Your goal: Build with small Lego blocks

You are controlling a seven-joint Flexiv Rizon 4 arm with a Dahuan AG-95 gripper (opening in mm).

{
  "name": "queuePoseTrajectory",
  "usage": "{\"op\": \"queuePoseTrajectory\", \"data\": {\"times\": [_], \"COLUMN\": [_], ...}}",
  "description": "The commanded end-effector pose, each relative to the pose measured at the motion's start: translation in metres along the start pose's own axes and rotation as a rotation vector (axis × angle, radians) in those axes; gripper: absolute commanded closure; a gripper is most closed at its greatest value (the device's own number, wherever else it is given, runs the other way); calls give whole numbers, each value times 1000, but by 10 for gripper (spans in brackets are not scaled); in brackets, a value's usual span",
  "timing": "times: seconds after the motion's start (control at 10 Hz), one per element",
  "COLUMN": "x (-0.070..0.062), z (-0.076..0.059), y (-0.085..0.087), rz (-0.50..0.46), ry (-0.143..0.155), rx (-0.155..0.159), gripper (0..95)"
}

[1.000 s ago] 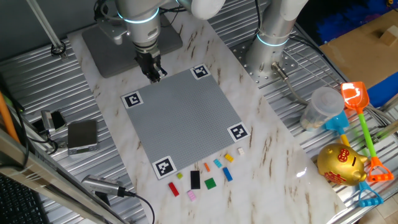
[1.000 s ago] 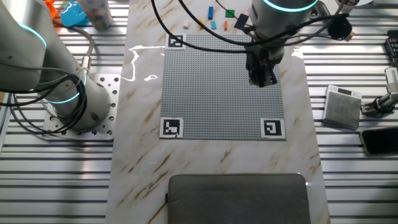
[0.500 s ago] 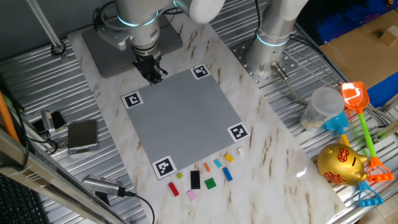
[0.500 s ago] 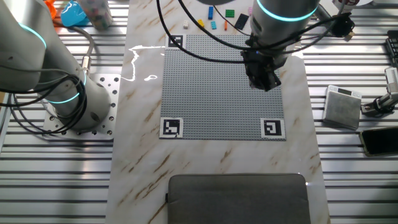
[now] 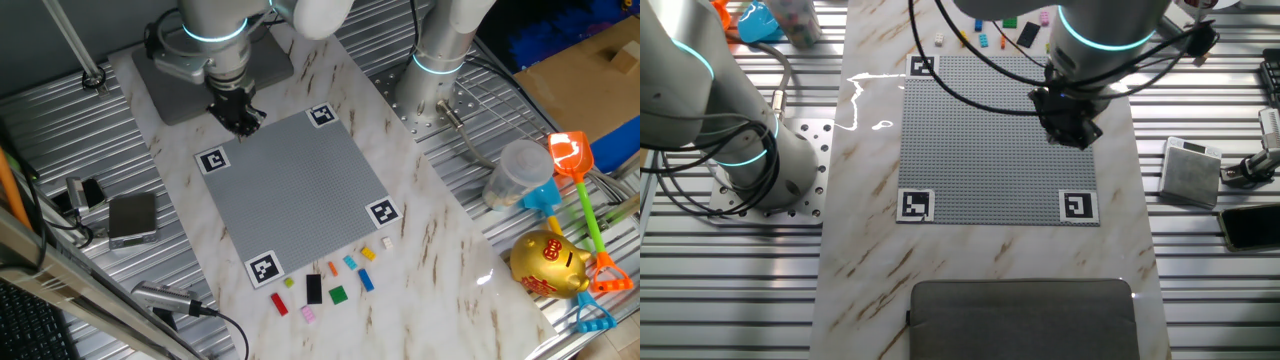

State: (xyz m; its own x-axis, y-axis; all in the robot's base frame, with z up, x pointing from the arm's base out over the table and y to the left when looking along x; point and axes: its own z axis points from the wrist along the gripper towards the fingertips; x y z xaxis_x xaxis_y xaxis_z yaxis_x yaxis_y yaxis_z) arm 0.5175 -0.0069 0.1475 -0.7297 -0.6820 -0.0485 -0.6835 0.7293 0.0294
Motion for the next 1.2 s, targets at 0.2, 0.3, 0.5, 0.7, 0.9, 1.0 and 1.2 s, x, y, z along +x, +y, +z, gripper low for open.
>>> {"op": "queuePoseTrajectory", "data": {"times": [0.2,0.3,0.5,0.7,0.9,1.0,1.2], "x": [-3,-2,2,2,1,-2,-12], "z": [-7,-8,-9,-5,-2,1,5], "y": [-15,-18,-20,-20,-14,-10,-2], "rz": [-119,-139,-180,-201,-208,-203,-199], "ry": [33,34,41,71,71,72,77], "rx": [-60,-64,-57,-71,-71,-72,-70], "gripper": [950,950,950,950,950,950,950]}}
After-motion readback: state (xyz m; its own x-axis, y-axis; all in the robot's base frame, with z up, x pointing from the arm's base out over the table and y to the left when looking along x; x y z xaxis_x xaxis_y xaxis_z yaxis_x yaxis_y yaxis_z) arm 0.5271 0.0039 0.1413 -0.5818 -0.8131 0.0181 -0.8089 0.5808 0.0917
